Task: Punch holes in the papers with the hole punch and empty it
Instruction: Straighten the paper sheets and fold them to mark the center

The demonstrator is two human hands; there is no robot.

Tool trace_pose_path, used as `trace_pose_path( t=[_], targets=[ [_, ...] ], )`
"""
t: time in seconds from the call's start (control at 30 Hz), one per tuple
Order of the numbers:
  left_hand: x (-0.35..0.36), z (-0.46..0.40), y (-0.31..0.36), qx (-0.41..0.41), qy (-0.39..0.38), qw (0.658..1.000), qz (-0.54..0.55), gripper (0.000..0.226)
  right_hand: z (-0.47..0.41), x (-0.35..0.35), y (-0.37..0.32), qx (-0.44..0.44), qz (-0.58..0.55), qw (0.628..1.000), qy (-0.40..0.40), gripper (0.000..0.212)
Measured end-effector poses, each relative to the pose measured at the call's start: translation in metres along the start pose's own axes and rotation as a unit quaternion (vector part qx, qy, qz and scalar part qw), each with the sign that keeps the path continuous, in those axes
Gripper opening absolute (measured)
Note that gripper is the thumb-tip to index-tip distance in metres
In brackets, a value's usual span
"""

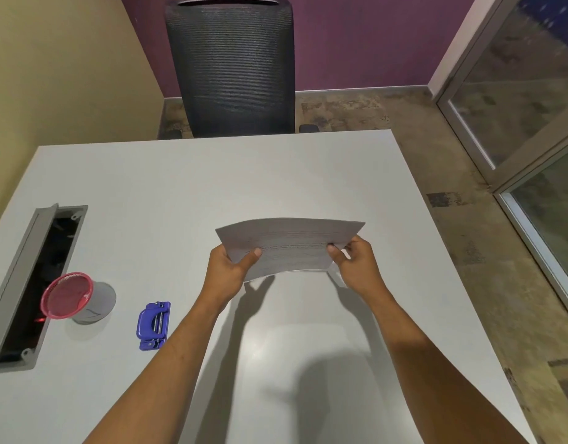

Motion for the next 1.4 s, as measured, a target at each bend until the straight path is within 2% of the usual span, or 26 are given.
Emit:
trace_pose_path(
  t=[0.23,0.37,0.5,0.6,0.7,0.83,0.93,1.07,1.2,1.4],
  targets=[
    [0.003,0.005,-0.005,-0.018,0.012,1.000,0.009,0.018,0.009,0.006,0.017,0.035,-0.013,0.999,0.015,0.031],
    [0.009,0.005,0.002,-0.017,0.009,0.999,0.050,0.019,0.020,0.003,0.017,0.044,-0.052,0.997,0.049,0.053],
    [0.016,0.010,0.008,-0.026,0.047,0.989,0.136,0.023,0.041,0.009,0.034,0.149,-0.142,0.977,0.051,0.075],
    [0.024,0.017,0.009,-0.044,0.043,0.975,0.213,0.029,0.055,0.018,0.046,0.210,-0.274,0.938,0.021,0.059],
    [0.031,0.023,0.006,-0.062,0.031,0.970,0.233,0.031,0.057,0.019,0.046,0.190,-0.328,0.925,-0.014,0.039],
    [0.028,0.027,-0.002,-0.079,0.008,0.968,0.236,0.041,0.050,0.008,0.044,0.169,-0.341,0.924,0.029,0.026],
    [0.018,0.026,-0.008,-0.081,-0.004,0.968,0.237,0.047,0.046,-0.003,0.044,0.142,-0.349,0.925,0.048,0.032],
    [-0.006,0.021,-0.008,-0.077,0.035,0.963,0.255,0.051,0.042,-0.017,0.046,0.135,-0.293,0.944,0.070,0.027],
    [-0.034,0.014,-0.008,-0.056,0.053,0.983,0.164,0.028,0.039,-0.029,0.043,0.128,-0.235,0.960,0.080,0.021],
    [-0.047,0.008,-0.012,-0.029,0.011,1.000,0.000,0.026,0.032,-0.029,0.038,0.081,-0.200,0.971,0.103,0.028]
  ],
)
Point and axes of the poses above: each hand's wrist, its own z-axis away from the middle knuckle, its own x-axis out of the palm, y = z × x, the point moved 1 cm from there along -z, towards the middle knuckle, and after that the axes turned 11 degrees about z, right-handed, at the moved point
